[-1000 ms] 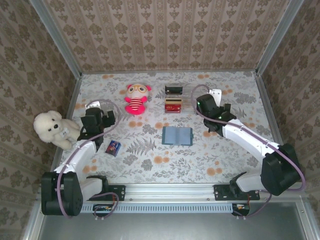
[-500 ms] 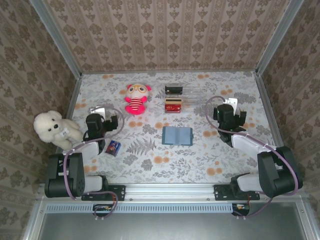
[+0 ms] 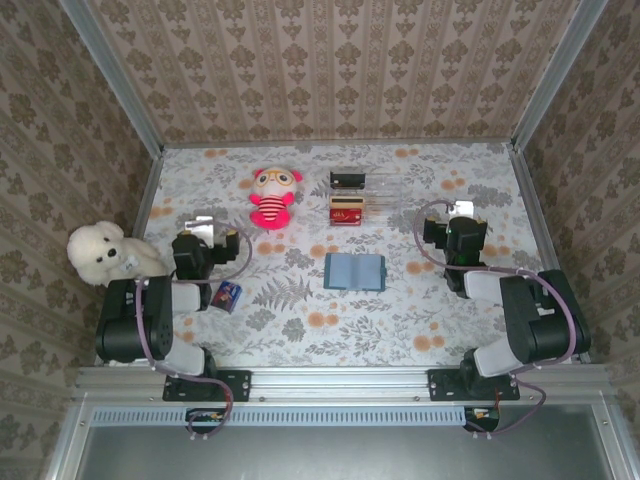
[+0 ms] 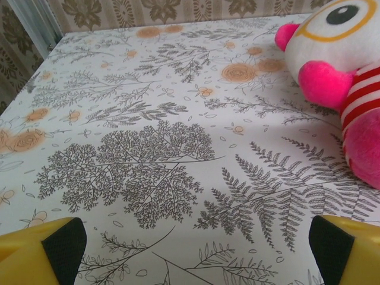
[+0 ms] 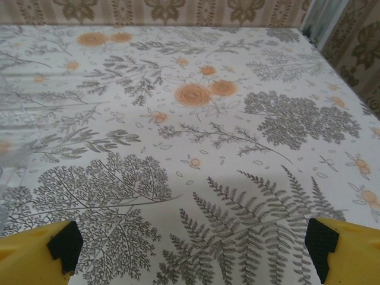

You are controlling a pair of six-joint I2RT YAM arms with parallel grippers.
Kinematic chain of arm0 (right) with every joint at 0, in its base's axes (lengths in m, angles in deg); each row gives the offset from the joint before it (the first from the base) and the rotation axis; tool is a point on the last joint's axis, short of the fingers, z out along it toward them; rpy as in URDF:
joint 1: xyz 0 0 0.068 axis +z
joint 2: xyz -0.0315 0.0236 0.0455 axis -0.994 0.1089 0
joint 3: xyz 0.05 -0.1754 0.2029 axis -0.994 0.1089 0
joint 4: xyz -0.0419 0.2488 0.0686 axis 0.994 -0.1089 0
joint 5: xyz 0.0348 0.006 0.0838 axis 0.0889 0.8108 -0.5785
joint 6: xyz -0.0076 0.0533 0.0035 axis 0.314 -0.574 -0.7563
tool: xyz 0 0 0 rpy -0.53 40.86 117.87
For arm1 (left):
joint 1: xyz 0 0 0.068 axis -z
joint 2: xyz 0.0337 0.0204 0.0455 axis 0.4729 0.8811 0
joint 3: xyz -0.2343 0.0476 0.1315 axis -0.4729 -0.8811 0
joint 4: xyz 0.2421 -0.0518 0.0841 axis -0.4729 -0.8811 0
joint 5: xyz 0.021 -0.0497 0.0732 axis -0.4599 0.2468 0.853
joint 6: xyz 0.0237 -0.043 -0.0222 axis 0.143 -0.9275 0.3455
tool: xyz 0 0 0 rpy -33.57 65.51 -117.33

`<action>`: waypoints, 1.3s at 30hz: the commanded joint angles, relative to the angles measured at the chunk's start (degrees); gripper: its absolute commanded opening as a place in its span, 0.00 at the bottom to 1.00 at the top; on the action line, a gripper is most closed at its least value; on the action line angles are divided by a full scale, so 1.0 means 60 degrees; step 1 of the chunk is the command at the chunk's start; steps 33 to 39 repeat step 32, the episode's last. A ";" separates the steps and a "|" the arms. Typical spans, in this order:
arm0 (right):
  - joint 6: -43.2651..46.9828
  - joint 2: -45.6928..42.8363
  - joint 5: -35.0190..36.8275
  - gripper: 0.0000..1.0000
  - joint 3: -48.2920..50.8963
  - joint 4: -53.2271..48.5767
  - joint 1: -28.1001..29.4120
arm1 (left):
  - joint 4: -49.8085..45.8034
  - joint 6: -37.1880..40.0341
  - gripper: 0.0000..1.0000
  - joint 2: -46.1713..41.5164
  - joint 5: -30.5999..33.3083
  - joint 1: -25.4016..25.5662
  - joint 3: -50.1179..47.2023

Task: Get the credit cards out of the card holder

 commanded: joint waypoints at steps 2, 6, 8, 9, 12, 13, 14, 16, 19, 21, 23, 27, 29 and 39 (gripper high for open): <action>-0.0041 0.0291 -0.1178 1.00 0.0361 0.1404 -0.0219 | 0.0565 -0.0096 1.00 0.0355 -0.0157 -0.0105 0.0359; -0.0044 0.0447 -0.1354 1.00 0.0479 0.1726 -0.0281 | -0.0107 -0.0166 1.00 0.0341 0.0123 -0.0105 0.0681; -0.0055 0.0454 -0.1343 1.00 0.0474 0.1722 -0.0284 | -0.0211 -0.0122 1.00 0.0348 0.0306 -0.0019 0.0752; -0.0105 0.0456 -0.1309 1.00 0.0455 0.1686 -0.0297 | -0.0279 -0.0078 1.00 0.0363 0.0443 0.0055 0.0785; -0.0117 0.0456 -0.1338 1.00 0.0444 0.1664 -0.0328 | -0.0283 -0.0033 1.00 0.0338 0.0576 0.0126 0.0789; -0.0117 0.0458 -0.1342 1.00 0.0448 0.1663 -0.0320 | -0.0322 -0.0008 1.00 0.0330 0.0553 0.0131 0.0794; -0.0113 0.0463 -0.1342 1.00 0.0448 0.1663 -0.0328 | -0.0423 0.0069 1.00 0.0348 0.0452 0.0140 0.0868; -0.0117 0.0463 -0.1343 1.00 0.0446 0.1656 -0.0328 | -0.0493 0.0114 1.00 0.0338 0.0441 0.0195 0.0889; -0.0118 0.0459 -0.1342 1.00 0.0444 0.1652 -0.0326 | -0.0493 0.0121 1.00 0.0350 0.0465 0.0198 0.0897; -0.0114 0.0457 -0.1342 1.00 0.0448 0.1663 -0.0327 | -0.0524 0.0102 1.00 0.0355 0.0450 0.0189 0.0919; -0.0116 0.0463 -0.1342 1.00 0.0446 0.1662 -0.0324 | -0.0539 0.0093 1.00 0.0357 0.0451 0.0199 0.0924; -0.0106 0.0463 -0.1334 1.00 0.0433 0.1661 -0.0328 | -0.0582 0.0121 1.00 0.0370 0.0453 0.0199 0.0962; -0.0117 0.0451 -0.1345 1.00 0.0434 0.1663 -0.0328 | -0.0575 0.0112 1.00 0.0374 0.0456 0.0194 0.0963; -0.0114 0.0448 -0.1350 1.00 0.0448 0.1674 -0.0320 | -0.0539 0.0084 1.00 0.0361 0.0339 0.0152 0.0935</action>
